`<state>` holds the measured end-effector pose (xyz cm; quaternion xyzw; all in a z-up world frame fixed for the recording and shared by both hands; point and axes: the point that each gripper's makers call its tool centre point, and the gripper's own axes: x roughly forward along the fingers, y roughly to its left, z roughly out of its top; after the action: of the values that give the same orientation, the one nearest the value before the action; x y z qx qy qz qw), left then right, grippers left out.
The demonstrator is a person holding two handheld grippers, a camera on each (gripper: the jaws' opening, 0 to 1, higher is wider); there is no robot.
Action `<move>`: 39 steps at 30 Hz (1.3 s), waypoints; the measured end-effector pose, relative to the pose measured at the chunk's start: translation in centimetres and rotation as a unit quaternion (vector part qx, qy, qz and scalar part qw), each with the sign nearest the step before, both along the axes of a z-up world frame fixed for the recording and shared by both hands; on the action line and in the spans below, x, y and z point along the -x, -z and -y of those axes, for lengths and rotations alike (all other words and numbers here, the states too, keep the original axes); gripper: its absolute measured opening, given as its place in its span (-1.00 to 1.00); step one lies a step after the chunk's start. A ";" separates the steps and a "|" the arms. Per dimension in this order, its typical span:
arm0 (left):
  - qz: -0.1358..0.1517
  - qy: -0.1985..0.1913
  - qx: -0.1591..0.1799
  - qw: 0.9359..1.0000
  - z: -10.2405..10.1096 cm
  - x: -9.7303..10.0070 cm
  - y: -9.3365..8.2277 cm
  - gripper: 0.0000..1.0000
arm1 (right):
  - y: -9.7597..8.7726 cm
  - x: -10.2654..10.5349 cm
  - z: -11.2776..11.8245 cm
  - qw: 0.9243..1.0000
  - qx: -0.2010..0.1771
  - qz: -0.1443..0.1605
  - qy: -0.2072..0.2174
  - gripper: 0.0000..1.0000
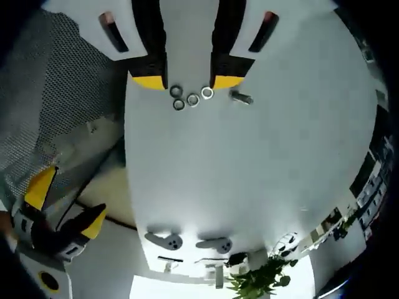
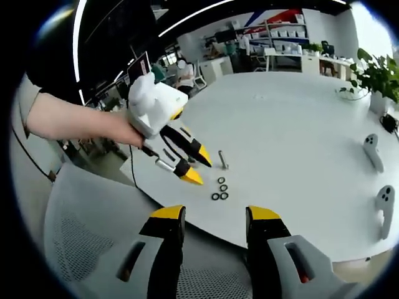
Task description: Place the washer onto the threaded stud by aligning its center hole with the stud, sliding it down to the base, and recovering from edge contact or off-axis alignment until the washer reaches the visible bottom stop.
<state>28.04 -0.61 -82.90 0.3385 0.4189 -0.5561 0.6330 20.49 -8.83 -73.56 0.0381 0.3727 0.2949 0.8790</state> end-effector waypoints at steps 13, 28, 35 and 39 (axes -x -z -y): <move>0.013 0.158 -0.067 0.985 0.3 -1.6 2.6 -0.59 | -0.3 -0.1 0.0 1.000 -0.006 0.005 0.007 -0.18; 0.055 0.278 -0.087 0.955 0.7 -1.2 2.7 -0.68 | -0.6 -0.4 0.3 1.000 -0.013 0.012 0.018 -0.18; 0.070 0.260 -0.070 0.960 0.1 -1.2 1.7 -0.69 | -0.7 -0.5 0.4 0.999 -0.018 0.014 0.023 -0.18; 0.098 0.310 -0.068 0.943 0.1 -0.8 1.7 -0.69 | -0.8 -0.5 0.3 0.999 -0.020 0.016 0.023 -0.18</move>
<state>28.80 -0.74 -84.65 0.5461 0.2661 -0.6593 0.4430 20.99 -9.14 -72.74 0.0597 0.3519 0.2823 0.8905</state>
